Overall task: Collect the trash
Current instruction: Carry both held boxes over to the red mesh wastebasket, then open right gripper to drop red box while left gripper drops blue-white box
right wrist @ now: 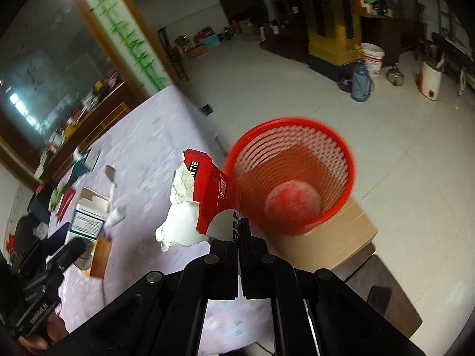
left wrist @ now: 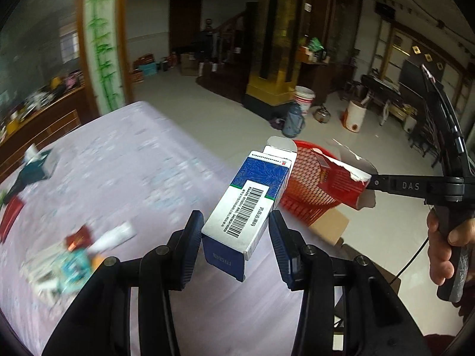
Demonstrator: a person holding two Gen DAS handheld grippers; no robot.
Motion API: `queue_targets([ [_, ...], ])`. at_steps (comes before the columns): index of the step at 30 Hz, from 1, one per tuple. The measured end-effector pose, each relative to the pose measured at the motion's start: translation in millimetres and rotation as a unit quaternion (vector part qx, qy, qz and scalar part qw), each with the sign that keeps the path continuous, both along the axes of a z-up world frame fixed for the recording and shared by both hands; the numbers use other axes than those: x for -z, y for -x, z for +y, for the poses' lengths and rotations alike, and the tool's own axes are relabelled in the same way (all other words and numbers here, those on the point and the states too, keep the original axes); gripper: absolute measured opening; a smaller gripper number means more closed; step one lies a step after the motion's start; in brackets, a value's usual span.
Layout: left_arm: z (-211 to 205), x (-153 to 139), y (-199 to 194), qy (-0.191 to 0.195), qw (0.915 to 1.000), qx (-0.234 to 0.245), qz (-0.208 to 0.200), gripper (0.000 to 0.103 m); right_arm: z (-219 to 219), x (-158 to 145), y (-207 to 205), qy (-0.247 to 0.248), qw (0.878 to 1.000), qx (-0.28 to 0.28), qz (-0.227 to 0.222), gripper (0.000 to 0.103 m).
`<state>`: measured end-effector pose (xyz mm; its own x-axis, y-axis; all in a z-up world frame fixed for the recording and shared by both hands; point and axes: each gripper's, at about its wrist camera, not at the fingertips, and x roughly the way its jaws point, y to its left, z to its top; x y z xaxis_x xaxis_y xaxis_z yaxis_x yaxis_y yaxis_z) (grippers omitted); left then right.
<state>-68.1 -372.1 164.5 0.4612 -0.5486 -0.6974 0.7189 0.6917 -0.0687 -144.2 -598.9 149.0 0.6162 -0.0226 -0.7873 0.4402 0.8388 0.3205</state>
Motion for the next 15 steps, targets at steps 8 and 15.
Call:
queue_targets([
  [8, -103.7, 11.7, -16.2, -0.012, 0.9993, 0.029, 0.018, 0.045, -75.3, 7.8, -14.9, -0.016, 0.999, 0.038, 0.005, 0.001],
  [15, -164.0, 29.9, -34.5, -0.026, 0.9989, 0.025, 0.029, 0.054, -114.3, 23.4, -35.2, -0.037, 0.998, 0.058, 0.012, 0.002],
])
